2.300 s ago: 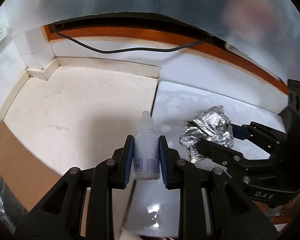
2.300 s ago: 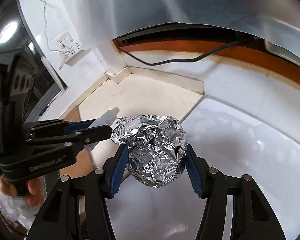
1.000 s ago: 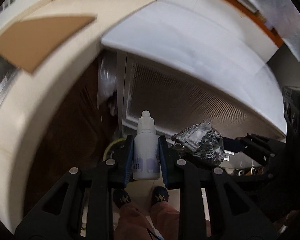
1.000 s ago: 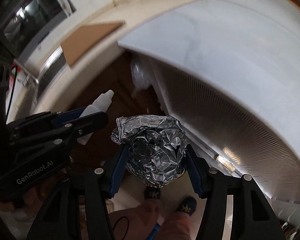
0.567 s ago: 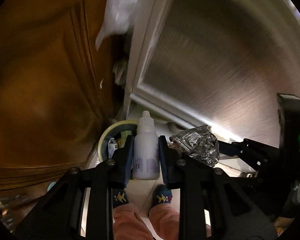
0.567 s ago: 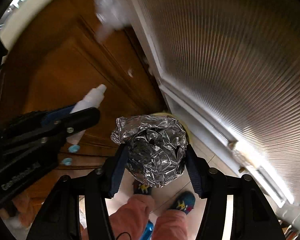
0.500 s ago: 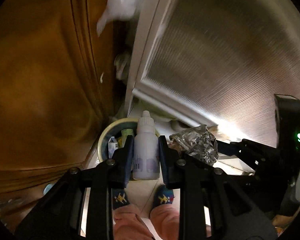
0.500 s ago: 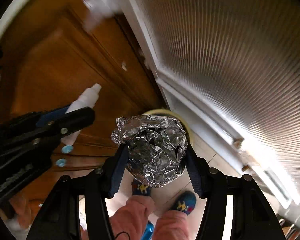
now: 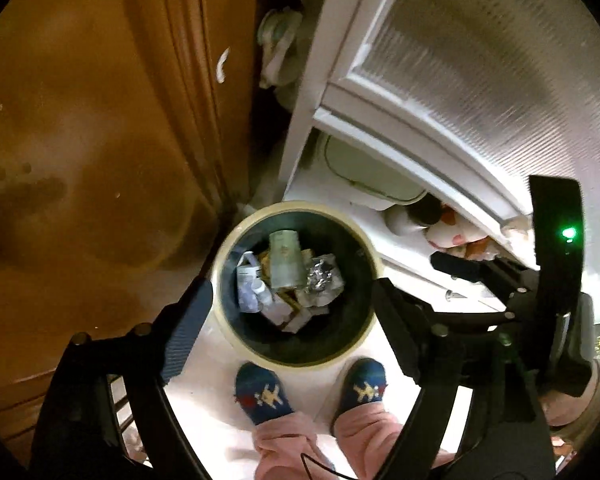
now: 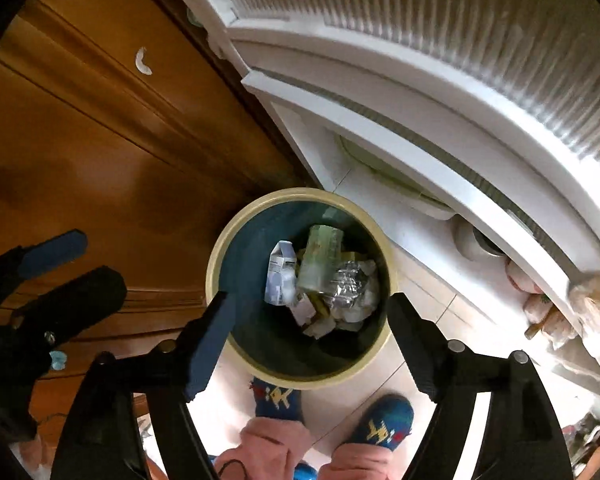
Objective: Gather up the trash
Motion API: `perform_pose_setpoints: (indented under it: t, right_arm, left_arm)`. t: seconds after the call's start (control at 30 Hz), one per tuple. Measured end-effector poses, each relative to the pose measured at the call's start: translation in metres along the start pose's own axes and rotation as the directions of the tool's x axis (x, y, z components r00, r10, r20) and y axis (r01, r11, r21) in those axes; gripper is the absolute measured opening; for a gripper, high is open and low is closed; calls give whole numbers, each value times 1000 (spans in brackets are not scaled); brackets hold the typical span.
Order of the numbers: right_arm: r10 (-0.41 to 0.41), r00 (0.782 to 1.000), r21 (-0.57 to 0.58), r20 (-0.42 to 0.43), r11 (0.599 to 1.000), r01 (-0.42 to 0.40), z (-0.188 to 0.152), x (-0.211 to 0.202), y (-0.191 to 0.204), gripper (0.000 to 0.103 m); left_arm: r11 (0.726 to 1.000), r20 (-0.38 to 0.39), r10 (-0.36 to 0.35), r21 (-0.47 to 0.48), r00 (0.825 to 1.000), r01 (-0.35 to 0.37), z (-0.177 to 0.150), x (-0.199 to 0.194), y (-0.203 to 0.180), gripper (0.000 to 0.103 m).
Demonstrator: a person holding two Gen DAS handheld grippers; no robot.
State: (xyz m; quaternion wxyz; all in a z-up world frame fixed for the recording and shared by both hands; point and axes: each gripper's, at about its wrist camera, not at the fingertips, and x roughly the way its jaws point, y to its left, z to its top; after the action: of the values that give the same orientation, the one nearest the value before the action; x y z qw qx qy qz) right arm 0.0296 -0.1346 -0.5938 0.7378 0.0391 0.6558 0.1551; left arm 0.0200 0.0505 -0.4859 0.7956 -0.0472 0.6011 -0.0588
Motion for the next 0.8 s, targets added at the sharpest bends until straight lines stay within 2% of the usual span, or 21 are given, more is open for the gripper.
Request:
perform_pose_setpoints:
  t: [0.13, 0.33, 0.6, 0.8]
  right_arm:
    - [-6, 1000, 18, -1, 1000, 6, 12, 14, 5, 80]
    - [-19, 1000, 29, 4, 999, 19, 12, 3, 4, 80]
    - [-31, 998, 58, 49, 998, 28, 12, -58, 8, 81]
    - [-44, 996, 48, 73, 998, 40, 12, -121, 18, 82]
  left_arm:
    - [1000, -4, 3, 7, 1000, -3, 0, -3, 4, 80]
    - [1000, -2, -5, 11, 1000, 5, 5, -13, -5, 80]
    - [999, 20, -25, 29, 999, 25, 15, -63, -30, 80]
    - [1000, 33, -31, 5, 999, 31, 23, -124, -46, 80]
